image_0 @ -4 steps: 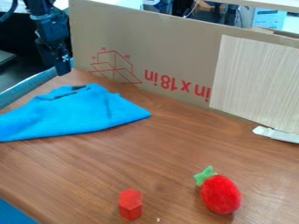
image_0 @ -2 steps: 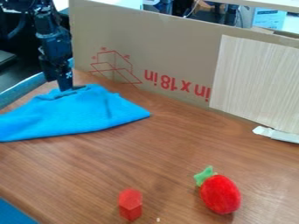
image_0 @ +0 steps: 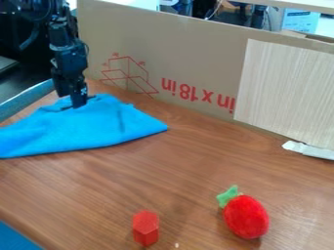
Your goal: Unfold cloth from tip left to bottom right
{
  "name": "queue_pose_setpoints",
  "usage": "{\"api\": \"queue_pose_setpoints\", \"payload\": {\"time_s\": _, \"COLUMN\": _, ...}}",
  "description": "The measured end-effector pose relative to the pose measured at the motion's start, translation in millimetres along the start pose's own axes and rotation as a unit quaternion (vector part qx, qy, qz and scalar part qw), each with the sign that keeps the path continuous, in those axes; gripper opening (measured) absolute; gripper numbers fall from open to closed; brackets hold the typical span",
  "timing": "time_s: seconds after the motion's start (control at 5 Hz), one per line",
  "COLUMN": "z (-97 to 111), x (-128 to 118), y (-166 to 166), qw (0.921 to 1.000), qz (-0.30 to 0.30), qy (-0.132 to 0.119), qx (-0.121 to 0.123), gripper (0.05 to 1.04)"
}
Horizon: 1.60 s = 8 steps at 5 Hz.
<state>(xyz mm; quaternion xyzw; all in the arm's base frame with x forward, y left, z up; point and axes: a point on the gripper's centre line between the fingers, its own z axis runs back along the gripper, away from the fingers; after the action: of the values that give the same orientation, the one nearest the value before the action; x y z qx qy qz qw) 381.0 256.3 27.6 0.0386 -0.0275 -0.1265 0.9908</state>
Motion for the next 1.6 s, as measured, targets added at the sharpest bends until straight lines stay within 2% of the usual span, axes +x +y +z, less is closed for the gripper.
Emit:
{"api": "queue_pose_setpoints", "payload": {"time_s": 0.4, "z": -8, "x": 2, "y": 5, "qw": 1.0000, "qz": -0.002, "qy": 0.005, "qx": 0.006, "gripper": 1.000}}
{"api": "queue_pose_setpoints", "payload": {"time_s": 0.6, "z": -7, "x": 2, "y": 7, "qw": 0.9999, "qz": -0.002, "qy": 0.005, "qx": 0.010, "gripper": 0.964}}
{"api": "queue_pose_setpoints", "payload": {"time_s": 0.8, "z": -15, "x": 1, "y": 6, "qw": 0.9999, "qz": 0.000, "qy": 0.013, "qx": 0.007, "gripper": 0.686}}
{"api": "queue_pose_setpoints", "payload": {"time_s": 1.0, "z": -15, "x": 1, "y": 8, "qw": 0.9999, "qz": 0.002, "qy": 0.010, "qx": 0.011, "gripper": 0.384}}
{"api": "queue_pose_setpoints", "payload": {"time_s": 1.2, "z": -15, "x": 2, "y": 8, "qw": 0.9999, "qz": 0.003, "qy": 0.009, "qx": 0.011, "gripper": 0.162}}
{"api": "queue_pose_setpoints", "payload": {"time_s": 1.4, "z": -15, "x": 2, "y": 8, "qw": 0.9999, "qz": 0.002, "qy": 0.009, "qx": 0.011, "gripper": 0.058}}
{"api": "queue_pose_setpoints", "payload": {"time_s": 1.6, "z": -15, "x": 1, "y": 8, "qw": 0.9999, "qz": 0.004, "qy": 0.010, "qx": 0.011, "gripper": 0.071}}
